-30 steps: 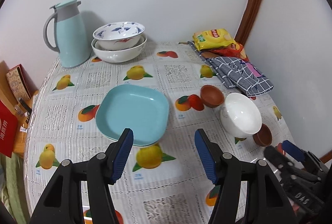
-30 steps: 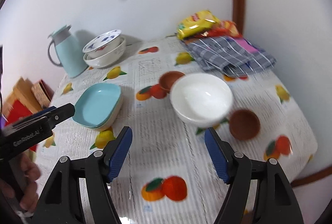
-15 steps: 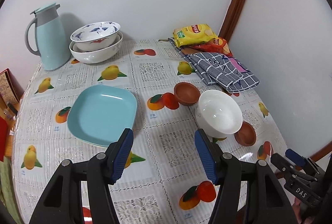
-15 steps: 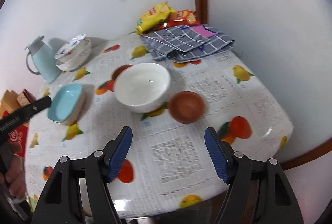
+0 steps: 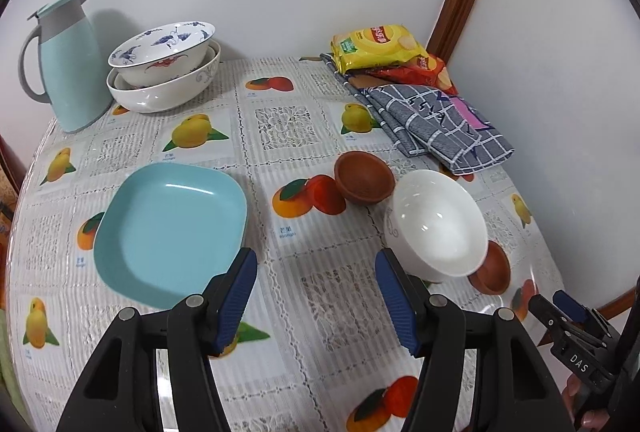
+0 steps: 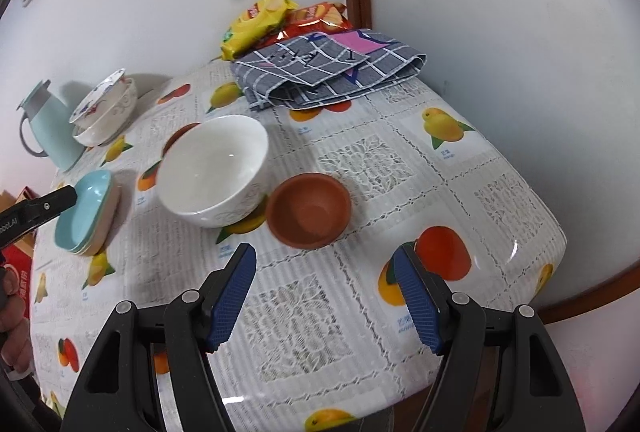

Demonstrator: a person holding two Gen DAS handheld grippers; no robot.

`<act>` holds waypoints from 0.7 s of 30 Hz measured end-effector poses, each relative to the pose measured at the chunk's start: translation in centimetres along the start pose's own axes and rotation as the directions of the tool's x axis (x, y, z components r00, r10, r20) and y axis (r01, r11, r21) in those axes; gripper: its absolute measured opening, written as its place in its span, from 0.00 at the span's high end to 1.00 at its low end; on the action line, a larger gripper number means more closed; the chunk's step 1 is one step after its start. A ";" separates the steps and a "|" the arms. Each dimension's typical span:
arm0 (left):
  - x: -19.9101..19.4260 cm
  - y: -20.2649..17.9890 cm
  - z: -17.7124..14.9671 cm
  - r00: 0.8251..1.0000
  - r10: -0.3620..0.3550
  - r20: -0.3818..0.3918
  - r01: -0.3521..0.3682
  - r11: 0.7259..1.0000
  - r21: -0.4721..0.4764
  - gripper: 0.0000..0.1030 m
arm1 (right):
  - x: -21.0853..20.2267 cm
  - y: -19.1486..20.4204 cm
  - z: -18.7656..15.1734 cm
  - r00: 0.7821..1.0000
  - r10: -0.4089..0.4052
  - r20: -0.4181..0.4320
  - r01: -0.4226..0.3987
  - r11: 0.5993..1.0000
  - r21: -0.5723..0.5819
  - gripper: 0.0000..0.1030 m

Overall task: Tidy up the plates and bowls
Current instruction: 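Move each gripper toward its own small brown clay bowl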

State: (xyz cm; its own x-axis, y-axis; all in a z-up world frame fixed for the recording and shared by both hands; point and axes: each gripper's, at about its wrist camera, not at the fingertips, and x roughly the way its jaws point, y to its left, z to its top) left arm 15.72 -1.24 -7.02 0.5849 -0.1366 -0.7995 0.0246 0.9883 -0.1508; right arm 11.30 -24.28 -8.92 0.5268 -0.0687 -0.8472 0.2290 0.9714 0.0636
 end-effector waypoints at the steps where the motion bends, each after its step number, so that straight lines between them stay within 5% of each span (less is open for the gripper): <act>1: 0.2 0.0 0.2 1.000 0.002 -0.002 -0.002 1.000 0.002 0.42 | 0.3 -0.1 0.0 1.000 -0.004 -0.001 0.004 1.000 0.001 0.32; 15: 4.8 -1.3 3.6 0.999 0.022 -0.040 -0.020 0.999 0.035 0.42 | 5.6 -1.3 1.3 0.999 -0.012 -0.053 0.013 1.000 0.020 0.43; 21: 7.3 -1.6 4.8 0.997 -0.022 -0.078 0.024 0.999 0.031 0.42 | 7.8 -2.3 1.4 0.996 -0.007 -0.085 0.010 0.999 0.034 0.48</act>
State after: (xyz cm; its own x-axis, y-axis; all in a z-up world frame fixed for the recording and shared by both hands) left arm 23.82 -3.51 -9.79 0.5188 -0.1629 -0.8392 0.0635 0.9863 -0.1522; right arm 16.07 -27.40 -14.94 0.4535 -0.0556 -0.8895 0.2619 0.9623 0.0734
